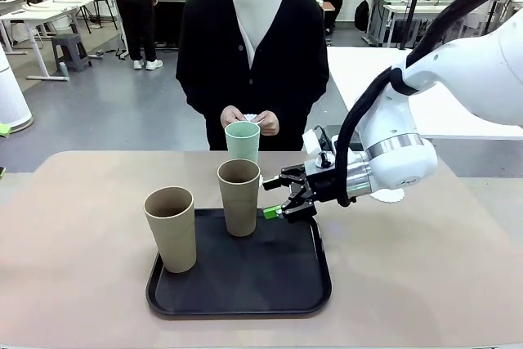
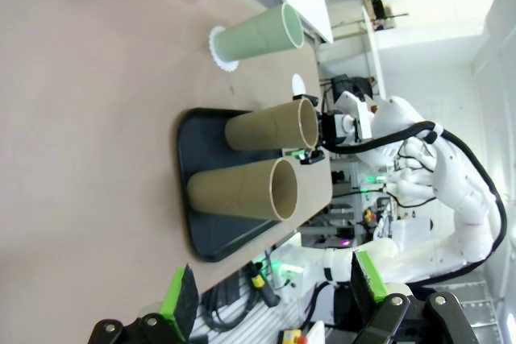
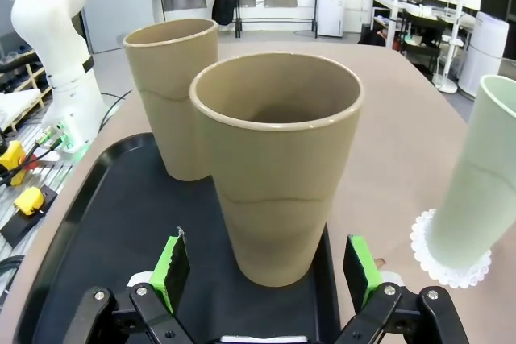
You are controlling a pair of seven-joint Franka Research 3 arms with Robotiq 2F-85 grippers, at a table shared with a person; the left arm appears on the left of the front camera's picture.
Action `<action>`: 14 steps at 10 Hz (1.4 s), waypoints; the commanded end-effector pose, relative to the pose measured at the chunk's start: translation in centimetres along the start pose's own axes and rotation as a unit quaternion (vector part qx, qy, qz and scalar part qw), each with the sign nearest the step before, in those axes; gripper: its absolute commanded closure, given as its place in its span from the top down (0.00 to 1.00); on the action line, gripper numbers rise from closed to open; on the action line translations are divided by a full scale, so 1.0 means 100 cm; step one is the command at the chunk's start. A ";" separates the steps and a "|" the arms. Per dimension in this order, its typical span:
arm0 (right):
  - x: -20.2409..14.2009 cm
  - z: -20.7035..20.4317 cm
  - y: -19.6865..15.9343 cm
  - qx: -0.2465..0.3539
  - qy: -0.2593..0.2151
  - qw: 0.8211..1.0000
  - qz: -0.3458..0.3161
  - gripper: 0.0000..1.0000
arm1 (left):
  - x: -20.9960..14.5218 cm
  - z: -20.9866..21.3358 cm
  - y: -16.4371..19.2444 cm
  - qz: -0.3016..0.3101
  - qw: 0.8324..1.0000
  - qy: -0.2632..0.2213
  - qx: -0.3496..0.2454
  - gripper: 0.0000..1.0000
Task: Place coasters on the table and set cups on them.
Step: Take one Reusable plastic cup from the Flat Tray and place it on a coaster set by the human.
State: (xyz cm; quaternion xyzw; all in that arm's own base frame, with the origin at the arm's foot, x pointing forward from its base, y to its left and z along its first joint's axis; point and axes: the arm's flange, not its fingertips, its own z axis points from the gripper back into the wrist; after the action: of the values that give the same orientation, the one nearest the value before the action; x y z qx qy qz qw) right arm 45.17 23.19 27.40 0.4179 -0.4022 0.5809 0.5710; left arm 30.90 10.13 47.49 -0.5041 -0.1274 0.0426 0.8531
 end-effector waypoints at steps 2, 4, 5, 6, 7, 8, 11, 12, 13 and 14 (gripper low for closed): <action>-0.009 -0.014 -0.007 -0.011 -0.002 1.000 0.014 1.00 | -0.001 0.000 0.000 -0.002 1.000 0.000 -0.005 1.00; -0.010 -0.020 -0.008 -0.009 -0.005 1.000 0.016 1.00 | -0.001 0.000 0.000 -0.002 1.000 0.000 -0.005 1.00; -0.010 -0.024 -0.008 -0.007 -0.008 1.000 0.017 1.00 | -0.001 0.000 0.000 -0.002 1.000 0.000 -0.005 1.00; -0.010 -0.027 -0.008 -0.008 -0.011 1.000 0.020 1.00 | -0.001 0.000 0.000 -0.002 1.000 0.000 -0.005 1.00; -0.008 -0.031 -0.008 -0.005 -0.015 1.000 0.021 1.00 | -0.001 0.000 0.000 -0.002 1.000 0.000 -0.005 1.00; -0.007 -0.035 -0.008 -0.003 -0.015 1.000 0.025 1.00 | -0.001 0.000 0.000 -0.002 1.000 0.000 -0.005 1.00; -0.006 -0.040 -0.008 0.003 -0.021 0.999 0.032 1.00 | -0.001 0.000 0.000 -0.002 1.000 0.000 -0.005 1.00; -0.006 -0.041 -0.007 0.005 -0.022 0.999 0.033 1.00 | -0.001 0.000 0.000 -0.002 1.000 0.000 -0.005 1.00; -0.005 -0.044 -0.009 0.004 -0.023 0.999 0.034 1.00 | -0.001 0.000 0.000 -0.002 1.000 0.000 -0.005 1.00; -0.004 -0.048 -0.011 0.000 -0.026 0.999 0.036 1.00 | -0.001 0.000 0.000 -0.002 1.000 0.000 -0.005 1.00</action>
State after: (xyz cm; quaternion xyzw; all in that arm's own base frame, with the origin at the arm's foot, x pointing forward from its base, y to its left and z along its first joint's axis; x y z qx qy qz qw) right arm 45.69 26.46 26.18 0.4261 -0.4064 0.5972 0.5446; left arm 30.90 10.13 47.49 -0.5041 -0.1274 0.0426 0.8531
